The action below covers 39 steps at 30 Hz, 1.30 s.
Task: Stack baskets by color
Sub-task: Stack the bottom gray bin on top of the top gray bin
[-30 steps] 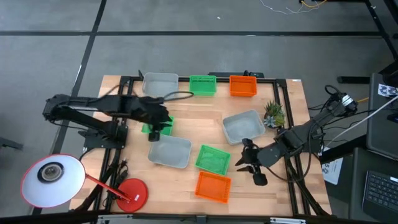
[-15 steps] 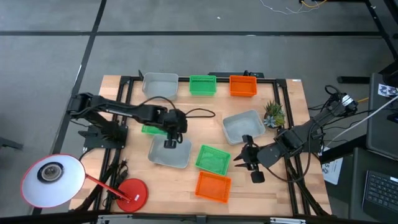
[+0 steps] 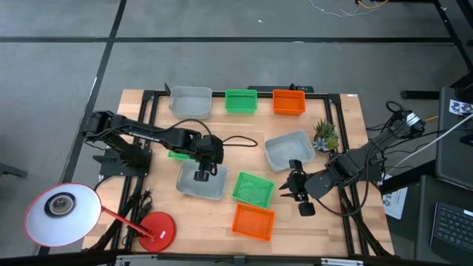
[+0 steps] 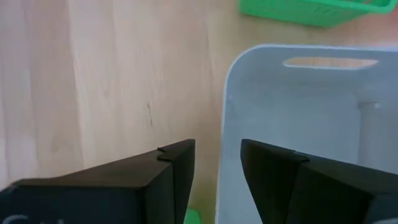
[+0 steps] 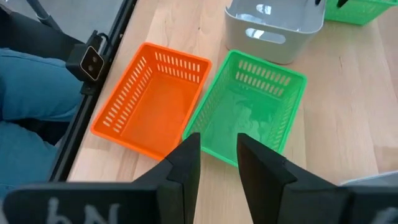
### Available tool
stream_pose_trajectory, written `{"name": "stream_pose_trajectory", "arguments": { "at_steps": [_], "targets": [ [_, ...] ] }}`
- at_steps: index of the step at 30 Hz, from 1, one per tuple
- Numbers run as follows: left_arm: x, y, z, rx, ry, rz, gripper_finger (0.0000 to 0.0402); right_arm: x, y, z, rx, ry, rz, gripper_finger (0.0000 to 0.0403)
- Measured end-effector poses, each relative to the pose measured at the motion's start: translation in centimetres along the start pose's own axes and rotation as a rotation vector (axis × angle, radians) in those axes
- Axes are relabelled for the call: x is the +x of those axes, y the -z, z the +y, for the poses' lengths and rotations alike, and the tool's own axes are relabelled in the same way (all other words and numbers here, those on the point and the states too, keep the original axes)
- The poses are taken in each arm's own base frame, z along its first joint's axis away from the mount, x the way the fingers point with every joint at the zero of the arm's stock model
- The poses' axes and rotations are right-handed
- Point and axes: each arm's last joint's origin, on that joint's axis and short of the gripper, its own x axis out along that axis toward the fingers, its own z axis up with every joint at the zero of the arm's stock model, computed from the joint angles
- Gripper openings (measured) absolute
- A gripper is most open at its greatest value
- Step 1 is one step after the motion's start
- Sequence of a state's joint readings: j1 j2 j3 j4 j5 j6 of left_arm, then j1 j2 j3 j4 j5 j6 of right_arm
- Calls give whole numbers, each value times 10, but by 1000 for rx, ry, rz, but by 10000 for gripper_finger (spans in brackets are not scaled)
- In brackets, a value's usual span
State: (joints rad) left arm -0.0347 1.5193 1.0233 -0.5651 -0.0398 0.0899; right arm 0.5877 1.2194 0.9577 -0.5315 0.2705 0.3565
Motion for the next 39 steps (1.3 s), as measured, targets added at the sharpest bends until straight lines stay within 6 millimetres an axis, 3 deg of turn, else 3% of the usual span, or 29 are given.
{"name": "stream_pose_trajectory", "arguments": {
  "at_steps": [17,20,22,24,29,34,39],
  "targets": [
    [70,11,-6,-16,-1,185,118,0,1,-2,-2,41,7,104],
    [71,12,-8,-8,-16,191,85,0,2,-2,-6,42,12,104],
    [69,10,-10,-1,-27,189,43,0,3,-2,-9,44,18,104],
    [63,2,-11,-27,-25,182,12,0,3,-2,-13,47,26,104],
    [34,-22,-9,-79,-43,224,2,0,4,-3,-16,49,33,104],
    [-13,-54,-7,-14,-47,262,1,0,7,-4,-22,59,59,104],
    [-63,-75,10,82,-205,301,1,0,7,-4,-26,60,64,104]
  ]
}}
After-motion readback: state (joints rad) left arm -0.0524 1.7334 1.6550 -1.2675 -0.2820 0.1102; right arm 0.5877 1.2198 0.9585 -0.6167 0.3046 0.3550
